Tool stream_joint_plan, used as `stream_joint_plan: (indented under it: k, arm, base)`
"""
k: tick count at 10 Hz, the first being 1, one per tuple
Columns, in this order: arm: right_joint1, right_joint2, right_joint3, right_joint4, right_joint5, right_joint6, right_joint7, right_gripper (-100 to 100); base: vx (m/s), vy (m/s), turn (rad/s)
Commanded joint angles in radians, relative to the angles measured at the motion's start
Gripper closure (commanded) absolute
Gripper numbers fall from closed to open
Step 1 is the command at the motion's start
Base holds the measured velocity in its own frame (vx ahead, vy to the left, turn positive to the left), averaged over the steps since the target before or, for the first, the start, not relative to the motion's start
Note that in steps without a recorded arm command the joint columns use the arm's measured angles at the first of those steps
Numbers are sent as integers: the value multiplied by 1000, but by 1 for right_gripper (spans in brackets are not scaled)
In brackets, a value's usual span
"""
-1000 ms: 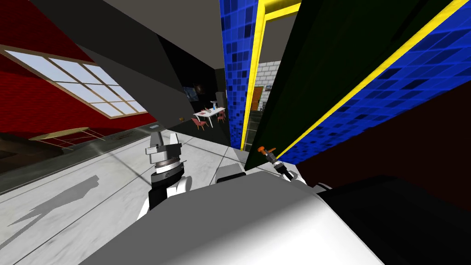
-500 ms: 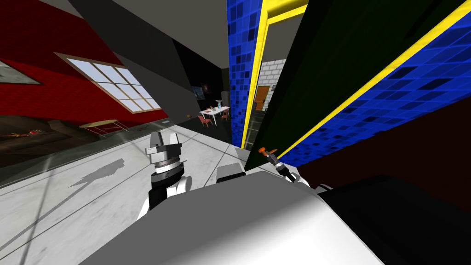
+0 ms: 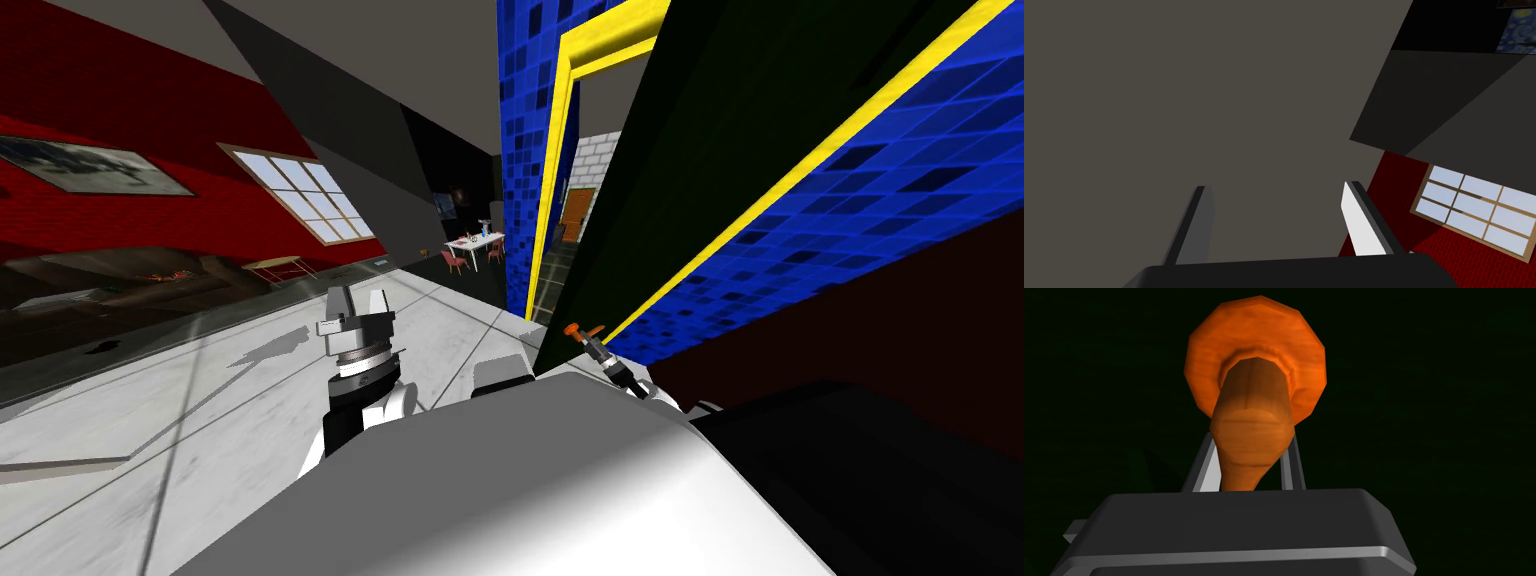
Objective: Pull the door open
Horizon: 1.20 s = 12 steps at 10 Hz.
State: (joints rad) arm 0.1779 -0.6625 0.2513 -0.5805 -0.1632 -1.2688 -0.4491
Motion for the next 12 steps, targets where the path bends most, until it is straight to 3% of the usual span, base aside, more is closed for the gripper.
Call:
stream_joint_plan:
  k: [1, 11, 12]
  arm:
    - [0, -2, 2, 6, -1, -8, -1, 100]
    - [2, -17, 15, 49, -12, -63, -8, 100]
    - [6, -12, 19, 41, -9, -57, -9, 100]
  base:
    - [-130, -54, 132]
    - [-204, -85, 165]
    - [-73, -24, 34]
